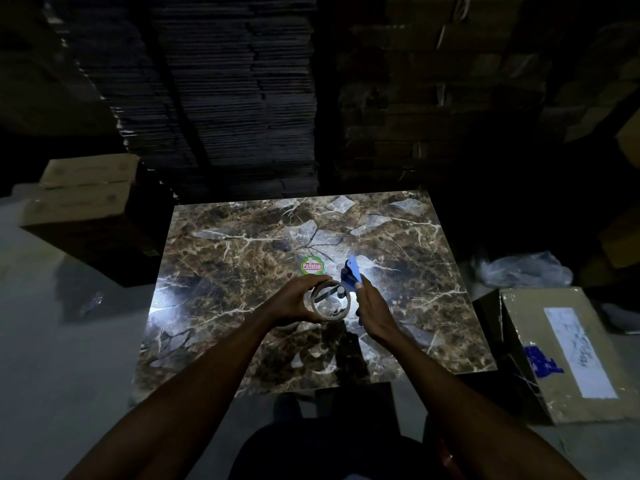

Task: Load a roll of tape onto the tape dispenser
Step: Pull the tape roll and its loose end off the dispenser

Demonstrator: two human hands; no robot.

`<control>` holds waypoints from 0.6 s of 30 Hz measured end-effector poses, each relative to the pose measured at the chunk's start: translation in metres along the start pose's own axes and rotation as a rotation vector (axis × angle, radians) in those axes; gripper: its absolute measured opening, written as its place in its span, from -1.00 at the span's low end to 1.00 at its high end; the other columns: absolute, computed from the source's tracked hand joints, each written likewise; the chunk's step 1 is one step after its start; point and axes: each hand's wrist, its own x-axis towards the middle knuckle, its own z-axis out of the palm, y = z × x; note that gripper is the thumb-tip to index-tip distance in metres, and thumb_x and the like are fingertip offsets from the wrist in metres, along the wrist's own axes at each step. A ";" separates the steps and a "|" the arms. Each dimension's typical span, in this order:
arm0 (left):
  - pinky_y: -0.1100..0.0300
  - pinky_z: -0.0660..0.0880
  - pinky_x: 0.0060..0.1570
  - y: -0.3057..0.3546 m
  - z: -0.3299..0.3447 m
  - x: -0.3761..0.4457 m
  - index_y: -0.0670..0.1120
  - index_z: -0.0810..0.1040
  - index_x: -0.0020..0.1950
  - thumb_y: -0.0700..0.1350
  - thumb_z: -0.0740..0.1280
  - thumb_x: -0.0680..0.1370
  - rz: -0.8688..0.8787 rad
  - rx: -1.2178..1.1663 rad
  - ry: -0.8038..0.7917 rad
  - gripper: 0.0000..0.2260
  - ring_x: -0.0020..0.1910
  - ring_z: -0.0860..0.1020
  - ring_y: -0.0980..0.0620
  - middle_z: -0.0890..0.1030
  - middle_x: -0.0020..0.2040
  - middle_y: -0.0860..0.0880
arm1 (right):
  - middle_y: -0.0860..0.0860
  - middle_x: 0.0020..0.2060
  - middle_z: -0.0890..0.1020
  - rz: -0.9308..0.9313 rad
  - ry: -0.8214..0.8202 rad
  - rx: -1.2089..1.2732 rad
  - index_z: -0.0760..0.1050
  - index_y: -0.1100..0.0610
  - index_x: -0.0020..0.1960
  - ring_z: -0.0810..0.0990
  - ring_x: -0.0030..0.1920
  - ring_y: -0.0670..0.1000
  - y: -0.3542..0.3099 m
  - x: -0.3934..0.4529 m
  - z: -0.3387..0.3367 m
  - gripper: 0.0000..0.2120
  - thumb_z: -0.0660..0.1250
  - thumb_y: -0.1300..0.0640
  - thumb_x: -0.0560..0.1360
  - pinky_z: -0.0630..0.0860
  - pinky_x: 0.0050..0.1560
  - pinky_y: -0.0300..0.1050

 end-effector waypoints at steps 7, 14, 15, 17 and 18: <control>0.11 0.47 0.37 0.004 0.009 -0.005 -0.08 0.39 0.50 0.02 0.66 0.29 -0.065 -0.047 0.099 -0.15 0.40 0.48 0.09 0.49 0.45 -0.01 | 0.06 0.27 0.51 0.116 0.069 0.008 0.16 -0.05 0.56 0.36 0.07 0.02 0.022 0.012 0.012 -0.11 -0.13 -0.56 0.41 0.31 0.11 -0.03; 0.11 0.45 0.39 0.008 0.018 -0.008 -0.03 0.33 0.54 0.00 0.64 0.31 -0.121 -0.117 0.169 -0.14 0.44 0.43 0.08 0.43 0.49 -0.01 | -0.03 0.13 0.47 0.119 0.107 0.008 0.18 -0.02 0.56 0.42 0.05 0.04 0.021 0.018 0.011 -0.37 -0.06 -0.32 0.60 0.35 0.08 -0.03; 0.12 0.45 0.40 0.010 0.019 -0.009 -0.04 0.34 0.54 0.00 0.64 0.31 -0.126 -0.123 0.181 -0.14 0.44 0.43 0.07 0.43 0.49 -0.01 | -0.05 0.09 0.47 0.118 0.112 0.013 0.21 0.01 0.55 0.44 0.05 0.04 0.019 0.018 0.010 -0.45 -0.04 -0.22 0.64 0.37 0.07 -0.03; 0.10 0.45 0.39 0.012 0.020 -0.009 -0.08 0.35 0.53 -0.01 0.64 0.31 -0.132 -0.129 0.205 -0.14 0.44 0.43 0.05 0.44 0.48 -0.03 | -0.15 -0.05 0.45 0.108 0.122 0.019 0.27 0.04 0.52 0.47 0.01 0.04 0.015 0.019 0.009 -0.53 -0.02 -0.12 0.68 0.38 0.04 -0.03; 0.09 0.46 0.39 0.013 0.020 -0.009 -0.09 0.35 0.53 -0.02 0.64 0.31 -0.132 -0.135 0.214 -0.14 0.44 0.43 0.04 0.45 0.48 -0.04 | -0.17 -0.09 0.44 0.101 0.122 0.015 0.28 0.03 0.50 0.47 0.00 0.05 0.016 0.021 0.009 -0.54 -0.02 -0.13 0.68 0.39 0.02 -0.03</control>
